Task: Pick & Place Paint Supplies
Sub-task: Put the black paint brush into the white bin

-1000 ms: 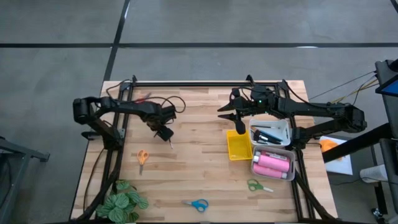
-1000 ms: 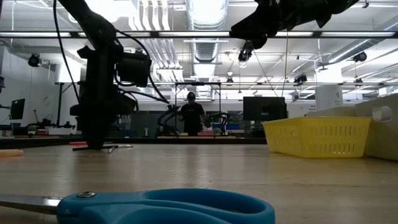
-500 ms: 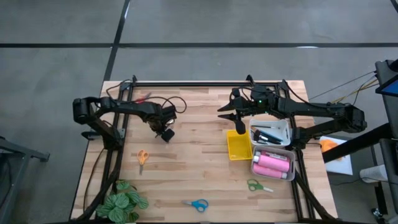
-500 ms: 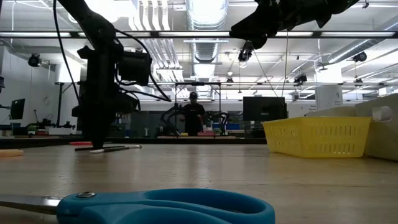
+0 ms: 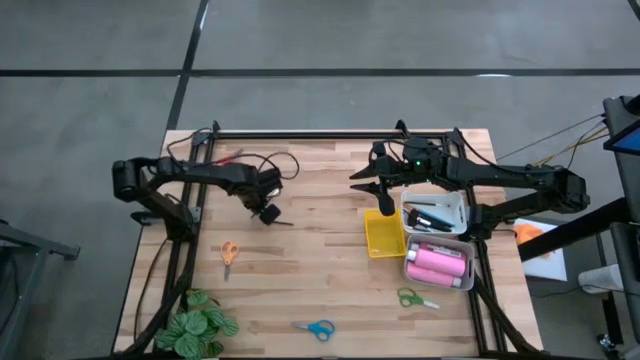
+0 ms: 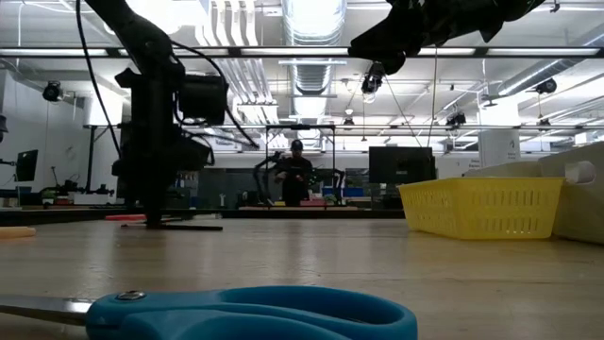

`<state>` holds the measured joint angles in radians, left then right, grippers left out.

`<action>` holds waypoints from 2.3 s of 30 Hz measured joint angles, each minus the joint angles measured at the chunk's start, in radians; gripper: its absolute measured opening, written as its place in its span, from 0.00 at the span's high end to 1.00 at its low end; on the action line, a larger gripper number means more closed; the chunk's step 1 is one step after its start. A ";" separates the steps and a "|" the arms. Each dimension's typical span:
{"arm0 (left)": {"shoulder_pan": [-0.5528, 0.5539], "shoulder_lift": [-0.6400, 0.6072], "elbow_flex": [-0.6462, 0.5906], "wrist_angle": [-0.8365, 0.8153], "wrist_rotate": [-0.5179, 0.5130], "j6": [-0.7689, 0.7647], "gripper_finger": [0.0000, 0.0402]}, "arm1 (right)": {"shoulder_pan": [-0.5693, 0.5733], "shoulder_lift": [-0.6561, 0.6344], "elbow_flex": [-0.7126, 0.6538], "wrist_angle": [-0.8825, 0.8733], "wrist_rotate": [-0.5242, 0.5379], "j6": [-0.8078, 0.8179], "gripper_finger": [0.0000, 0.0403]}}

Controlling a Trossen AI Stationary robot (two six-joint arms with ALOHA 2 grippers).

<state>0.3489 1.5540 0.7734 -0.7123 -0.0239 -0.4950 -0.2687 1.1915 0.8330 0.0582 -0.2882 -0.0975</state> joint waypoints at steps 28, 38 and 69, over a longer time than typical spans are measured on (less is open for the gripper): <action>-0.005 0.086 0.424 0.042 0.173 -0.031 0.98 | 0.000 0.000 0.000 0.000 0.000 0.000 0.72; -0.064 0.364 0.636 0.043 0.281 -0.126 0.98 | 0.000 0.000 0.000 0.000 0.000 0.000 0.72; -0.122 0.613 0.695 0.236 0.287 -0.472 0.98 | 0.000 0.000 -0.001 -0.001 0.000 0.000 0.72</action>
<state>0.2272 2.1674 1.4686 -0.4765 0.2636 -0.9668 -0.2691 1.1915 0.8323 0.0574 -0.2882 -0.0975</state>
